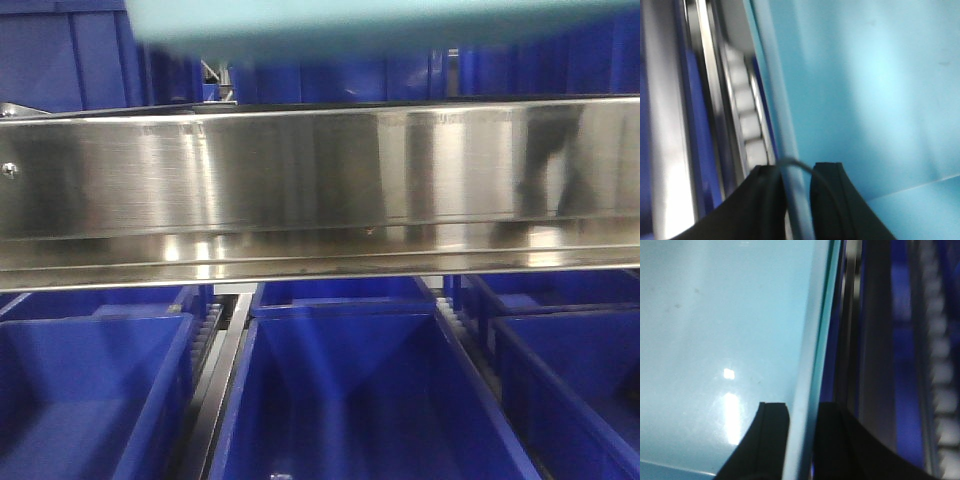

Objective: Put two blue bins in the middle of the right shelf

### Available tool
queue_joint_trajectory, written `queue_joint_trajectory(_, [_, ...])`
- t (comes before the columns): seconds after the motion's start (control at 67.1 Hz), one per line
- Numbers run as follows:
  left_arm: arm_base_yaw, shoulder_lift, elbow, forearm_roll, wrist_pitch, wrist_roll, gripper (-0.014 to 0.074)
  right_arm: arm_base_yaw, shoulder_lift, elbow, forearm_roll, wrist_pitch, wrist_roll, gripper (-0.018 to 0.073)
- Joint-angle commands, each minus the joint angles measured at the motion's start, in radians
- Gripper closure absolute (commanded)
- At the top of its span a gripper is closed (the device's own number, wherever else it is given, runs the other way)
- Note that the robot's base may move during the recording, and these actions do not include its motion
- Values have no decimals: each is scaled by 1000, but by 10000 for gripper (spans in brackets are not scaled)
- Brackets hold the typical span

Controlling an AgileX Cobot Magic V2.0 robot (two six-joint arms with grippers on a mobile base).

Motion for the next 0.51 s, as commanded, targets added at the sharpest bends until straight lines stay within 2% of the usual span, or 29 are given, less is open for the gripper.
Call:
queue_joint_trajectory(0.0, [-4,-48,-79,-25,-49,23,707,-2,-26,-66,-22,-79,-4,712])
queue_joint_trajectory(0.149, [-4,-51,-176,-7,-42,23,707,-2,-28,-132,-21,-72,-4,712])
queue_joint_trajectory(0.492, [-4,-37,-183,35,-42,23,707,-2,-28,-136,-21,-78,-4,712])
